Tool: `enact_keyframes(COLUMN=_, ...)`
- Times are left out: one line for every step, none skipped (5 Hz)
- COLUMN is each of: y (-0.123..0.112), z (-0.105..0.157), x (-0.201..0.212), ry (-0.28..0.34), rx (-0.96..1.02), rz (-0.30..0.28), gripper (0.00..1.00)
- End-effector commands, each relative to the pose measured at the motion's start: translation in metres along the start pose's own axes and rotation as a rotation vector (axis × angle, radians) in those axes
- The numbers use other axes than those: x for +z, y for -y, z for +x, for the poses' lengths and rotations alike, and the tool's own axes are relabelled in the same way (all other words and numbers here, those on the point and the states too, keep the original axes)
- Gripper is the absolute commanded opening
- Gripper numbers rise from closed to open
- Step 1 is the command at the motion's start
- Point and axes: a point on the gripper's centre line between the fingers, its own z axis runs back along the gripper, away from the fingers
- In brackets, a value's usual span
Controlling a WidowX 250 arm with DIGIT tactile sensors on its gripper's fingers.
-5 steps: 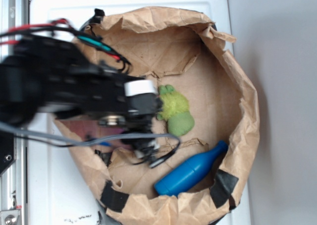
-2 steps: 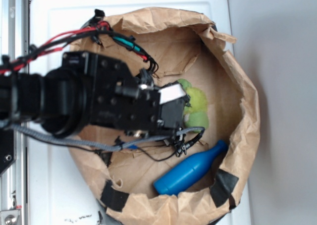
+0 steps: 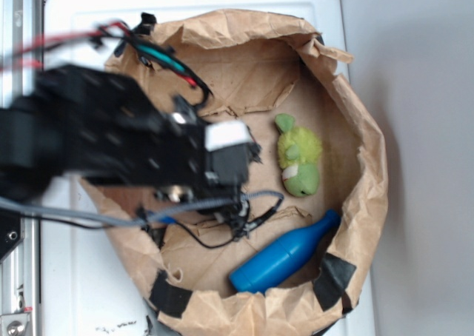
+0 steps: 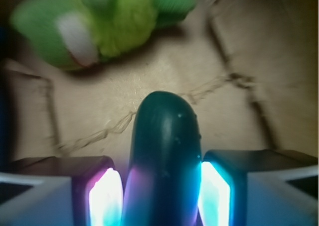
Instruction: Grab the plastic pickle.
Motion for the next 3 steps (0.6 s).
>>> enact_keyframes(y=-0.009, z=0.024, x=0.087, ry=0.13, rx=0.029, rz=0.069, gripper=0.0)
enact_keyframes(y=-0.009, z=0.025, x=0.106, ry=0.164, rx=0.048, rz=0.065, gripper=0.0)
enact_keyframes(y=-0.006, z=0.021, x=0.09, ry=0.224, rx=0.012, rz=0.113, gripper=0.0)
